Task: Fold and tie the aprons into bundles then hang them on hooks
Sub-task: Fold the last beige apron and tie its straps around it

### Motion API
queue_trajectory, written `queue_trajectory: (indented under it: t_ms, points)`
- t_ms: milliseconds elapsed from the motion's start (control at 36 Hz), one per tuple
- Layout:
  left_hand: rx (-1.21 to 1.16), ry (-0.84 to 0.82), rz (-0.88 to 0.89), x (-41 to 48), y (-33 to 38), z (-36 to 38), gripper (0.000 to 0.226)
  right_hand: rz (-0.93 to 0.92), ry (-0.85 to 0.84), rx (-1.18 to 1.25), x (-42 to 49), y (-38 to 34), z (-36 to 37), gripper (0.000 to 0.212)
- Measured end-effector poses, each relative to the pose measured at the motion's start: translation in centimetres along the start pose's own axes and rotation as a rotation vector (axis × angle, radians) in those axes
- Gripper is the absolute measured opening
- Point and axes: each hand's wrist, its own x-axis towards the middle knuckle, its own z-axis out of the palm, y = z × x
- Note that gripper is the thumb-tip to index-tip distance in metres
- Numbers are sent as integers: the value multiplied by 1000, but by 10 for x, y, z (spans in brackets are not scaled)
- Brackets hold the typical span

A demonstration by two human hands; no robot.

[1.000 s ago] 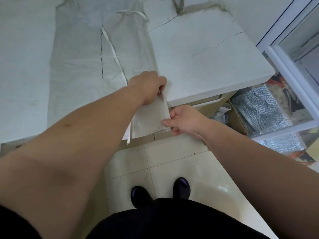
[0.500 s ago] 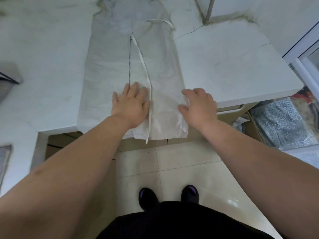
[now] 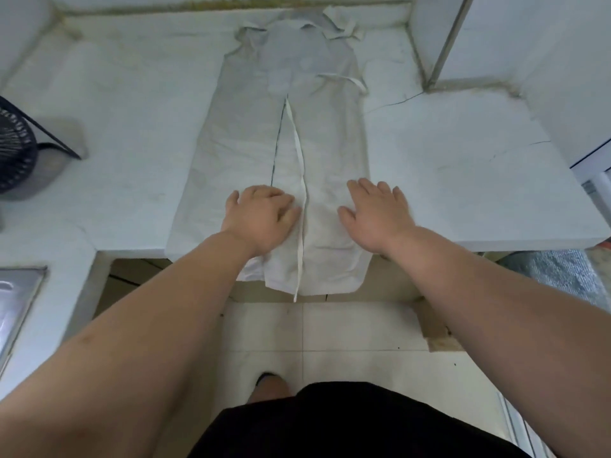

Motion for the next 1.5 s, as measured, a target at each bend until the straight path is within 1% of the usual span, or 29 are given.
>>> queue_trajectory:
  t_ms: [56,139,222,278,389,500,611,694,722,750,833,889,944,1000,1028,1056,1111,1167,1306,1417,1500]
  points:
    - [-55,63,-5,7,-4,-9,37,-11,-2,19,9,-4,-4,53]
    - [-30,59,7,26,-15,-23,38,-20,4,21,28,-7,-12,52]
    - [-23,68,-25,54,-28,-38,40,-10,27,6,56,-10,-24,52]
    - [-8,36,-56,76,-37,-45,44,8,33,-23,79,-14,-30,54]
    - [59,-116,-103,112,-51,-44,60,65,-9,-87,110,-23,-31,58]
    - [89,-154,-35,152,-61,-44,65,136,-46,-156,146,-27,-29,61]
    - [59,-138,88,185,-57,-45,65,220,-117,-131,160,-17,-16,66]
    - [117,-209,158,200,-52,-36,62,211,-108,-145,163,-14,-12,67]
    - [137,-215,162,202,-52,-33,62,208,-102,-160,165,-15,-15,68]
    - [133,-183,158,206,-52,-32,61,207,-90,-178,171,-15,-19,68]
    - [94,22,165,217,-49,-37,47,180,-13,-196,190,-15,-33,59]
    - [87,55,154,228,-45,-43,41,106,-30,-168,204,-13,-35,59]
    - [54,106,134,237,-40,-44,40,18,-85,-151,213,-12,-33,61]
    - [-33,172,122,244,-38,-42,46,-51,-107,-146,222,-11,-32,63]
    - [-65,158,132,247,-39,-39,53,-81,-99,-147,226,-10,-32,64]
    - [-64,100,156,250,-40,-36,59,-111,-87,-147,230,-9,-32,63]
    - [48,-50,199,251,-45,-28,60,-137,-63,-144,238,-4,-32,60]
    - [123,-102,202,251,-48,-22,56,-92,-39,-133,245,6,-32,60]
    - [141,-99,175,253,-46,-18,56,140,12,-154,251,44,-33,69]
    - [127,-98,161,252,-46,-18,55,316,14,-177,245,62,-35,66]
    - [119,-95,152,252,-44,-18,55,390,47,-196,245,58,-38,61]
